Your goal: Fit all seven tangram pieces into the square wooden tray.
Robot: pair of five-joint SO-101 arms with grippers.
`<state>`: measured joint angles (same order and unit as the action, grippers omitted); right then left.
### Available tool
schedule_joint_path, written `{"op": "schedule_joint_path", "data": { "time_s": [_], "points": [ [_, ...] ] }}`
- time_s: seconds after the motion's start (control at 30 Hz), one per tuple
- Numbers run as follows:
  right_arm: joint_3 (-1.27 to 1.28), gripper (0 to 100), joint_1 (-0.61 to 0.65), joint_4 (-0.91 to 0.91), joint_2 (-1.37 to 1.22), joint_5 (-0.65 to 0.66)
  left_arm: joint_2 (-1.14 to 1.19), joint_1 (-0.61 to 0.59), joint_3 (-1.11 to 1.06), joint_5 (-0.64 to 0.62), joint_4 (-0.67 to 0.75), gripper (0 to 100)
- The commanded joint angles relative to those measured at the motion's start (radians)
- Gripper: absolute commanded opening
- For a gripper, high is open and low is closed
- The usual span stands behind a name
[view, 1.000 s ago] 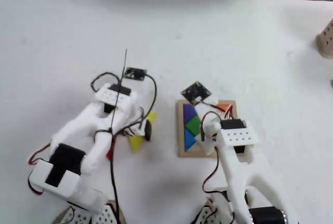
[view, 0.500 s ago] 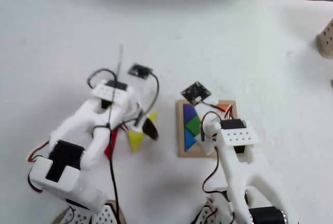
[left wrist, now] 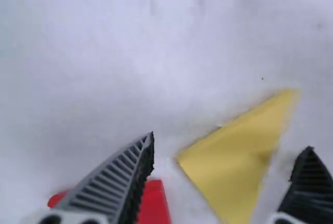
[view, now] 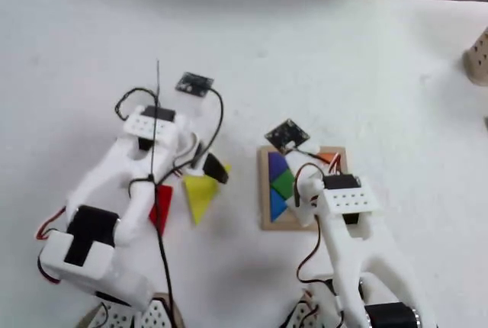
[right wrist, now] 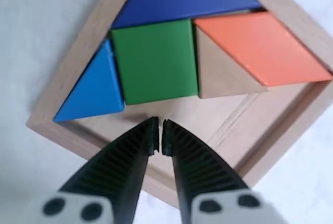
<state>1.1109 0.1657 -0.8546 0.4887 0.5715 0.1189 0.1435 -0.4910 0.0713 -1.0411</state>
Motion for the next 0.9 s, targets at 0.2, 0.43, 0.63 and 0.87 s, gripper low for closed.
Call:
{"op": "schedule_joint_path", "data": {
  "time_s": [0.2,0.43,0.63,0.87],
  "points": [
    [-0.005,1.8,0.012,0.016,0.031,0.015,-0.007,0.038,-0.026,0.009,0.066,41],
    [-0.005,1.8,0.012,0.015,0.031,0.012,-0.007,0.033,-0.028,0.002,0.064,41],
    [-0.005,1.8,0.012,0.013,0.031,0.011,0.021,0.045,-0.026,-0.043,0.040,41],
    [-0.003,1.8,0.012,0.013,0.031,0.011,0.116,0.050,0.080,-0.091,-0.021,41]
  ]
}}
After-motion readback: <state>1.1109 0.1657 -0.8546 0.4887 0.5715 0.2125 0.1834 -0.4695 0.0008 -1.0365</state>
